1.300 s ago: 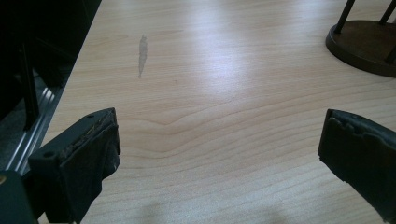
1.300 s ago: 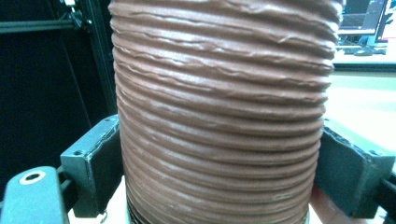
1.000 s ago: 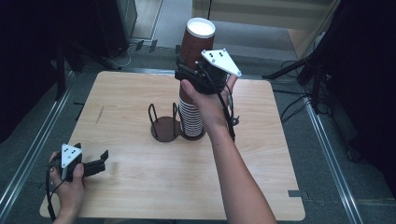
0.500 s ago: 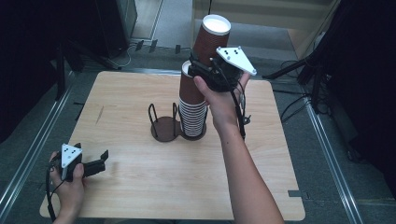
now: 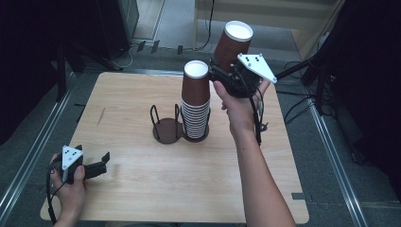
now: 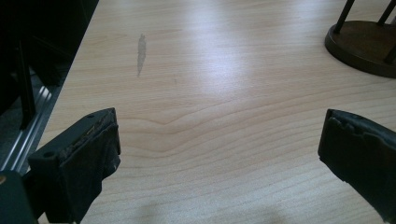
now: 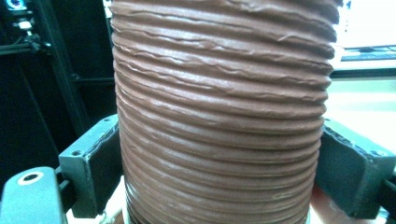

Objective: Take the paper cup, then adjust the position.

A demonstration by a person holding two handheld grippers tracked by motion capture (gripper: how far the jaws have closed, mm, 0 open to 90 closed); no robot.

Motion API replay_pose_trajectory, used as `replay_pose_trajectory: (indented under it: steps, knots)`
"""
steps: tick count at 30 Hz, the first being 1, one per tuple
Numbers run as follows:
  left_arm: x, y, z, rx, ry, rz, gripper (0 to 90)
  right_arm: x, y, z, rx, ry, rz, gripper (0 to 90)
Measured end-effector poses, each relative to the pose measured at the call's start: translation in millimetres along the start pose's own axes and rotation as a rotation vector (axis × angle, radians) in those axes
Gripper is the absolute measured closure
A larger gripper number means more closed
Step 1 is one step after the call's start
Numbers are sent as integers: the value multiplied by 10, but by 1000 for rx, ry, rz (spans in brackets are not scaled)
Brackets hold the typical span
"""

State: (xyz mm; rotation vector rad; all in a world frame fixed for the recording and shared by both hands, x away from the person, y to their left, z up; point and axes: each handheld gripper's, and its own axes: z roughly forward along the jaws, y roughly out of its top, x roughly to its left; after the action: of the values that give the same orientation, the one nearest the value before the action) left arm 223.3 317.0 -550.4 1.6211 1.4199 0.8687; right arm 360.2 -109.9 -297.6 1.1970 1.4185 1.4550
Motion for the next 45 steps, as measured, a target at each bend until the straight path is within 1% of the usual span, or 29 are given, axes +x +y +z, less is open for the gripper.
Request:
replay_pose_trajectory:
  steps: [1,3,5,6,7,8,10,12,17,21,26,29,30,31,33,34,38,39,42,43,45]
  knots:
    - [0,1,2,2,1,0,0,-60,-6,-22,-1,-11,5,112]
    - [-1,2,3,1,2,0,0,-107,-17,-51,1,-20,9,111]
    - [-1,2,3,3,2,1,0,-154,-33,-78,1,-28,1,111]
    - [-1,2,3,3,2,1,0,-154,-33,-78,1,-28,1,111]
    - [-2,1,3,2,3,1,0,-207,-54,-102,-3,-37,1,111]
    - [-2,1,2,1,3,1,0,-207,-54,-102,-3,-37,1,111]
    - [-2,0,-1,-3,13,-4,0,-255,-79,-122,-1,-44,10,111]
    - [10,-3,-7,-10,9,-15,0,-304,-124,-139,9,-56,6,110]
    - [15,-4,-10,-11,9,-20,0,-355,-181,-175,13,-68,0,109]
    - [9,-4,-8,-12,11,-11,0,-422,-279,-234,25,-80,3,109]
    - [10,-6,-14,-13,7,-11,0,-485,-367,-276,33,-92,2,108]
    - [7,-5,-11,-13,5,-10,0,-546,-449,-307,45,-102,10,108]
    - [7,-5,-11,-13,5,-10,0,-546,-449,-307,45,-102,10,108]
    - [6,-5,-12,-12,7,-9,0,-574,-494,-329,51,-105,8,108]
    - [3,-5,-11,-11,10,-8,0,-588,-516,-341,53,-108,10,108]
    - [4,-5,-12,-10,10,-8,0,-624,-562,-366,53,-112,10,108]
    - [8,-6,-15,-12,14,-14,0,-678,-633,-413,59,-119,18,108]
    - [10,-7,-19,-17,7,-14,0,-710,-681,-449,62,-124,24,108]
    - [18,-6,-25,-22,-6,-14,0,-739,-730,-488,64,-130,21,108]
    - [24,0,-30,-19,-3,-20,0,-753,-756,-512,64,-130,19,108]
    - [51,20,-44,-18,-3,-38,0,-781,-837,-583,54,-113,19,106]
